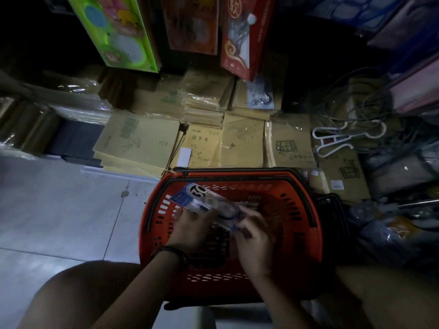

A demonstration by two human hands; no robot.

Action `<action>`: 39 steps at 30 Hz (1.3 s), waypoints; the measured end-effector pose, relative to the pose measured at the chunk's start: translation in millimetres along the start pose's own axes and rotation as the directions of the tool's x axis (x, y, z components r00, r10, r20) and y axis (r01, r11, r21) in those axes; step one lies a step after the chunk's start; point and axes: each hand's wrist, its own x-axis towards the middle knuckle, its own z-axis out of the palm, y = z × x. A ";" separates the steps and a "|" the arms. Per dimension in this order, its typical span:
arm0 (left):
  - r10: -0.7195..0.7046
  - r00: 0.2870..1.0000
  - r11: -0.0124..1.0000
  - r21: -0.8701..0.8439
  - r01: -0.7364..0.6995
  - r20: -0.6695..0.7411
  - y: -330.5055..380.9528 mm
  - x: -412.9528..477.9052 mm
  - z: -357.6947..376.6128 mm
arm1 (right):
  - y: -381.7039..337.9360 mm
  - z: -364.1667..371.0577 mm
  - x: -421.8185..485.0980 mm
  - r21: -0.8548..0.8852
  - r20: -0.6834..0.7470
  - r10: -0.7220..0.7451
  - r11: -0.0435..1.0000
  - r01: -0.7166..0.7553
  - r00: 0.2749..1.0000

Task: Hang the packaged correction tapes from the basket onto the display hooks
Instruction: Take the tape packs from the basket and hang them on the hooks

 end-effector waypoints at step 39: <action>-0.047 0.996 0.944 0.322 0.070 -0.076 -21.3 8.0 -23.3 | 122.9 26.1 49.7 -0.474 0.426 0.433 0.855 -0.212 0.795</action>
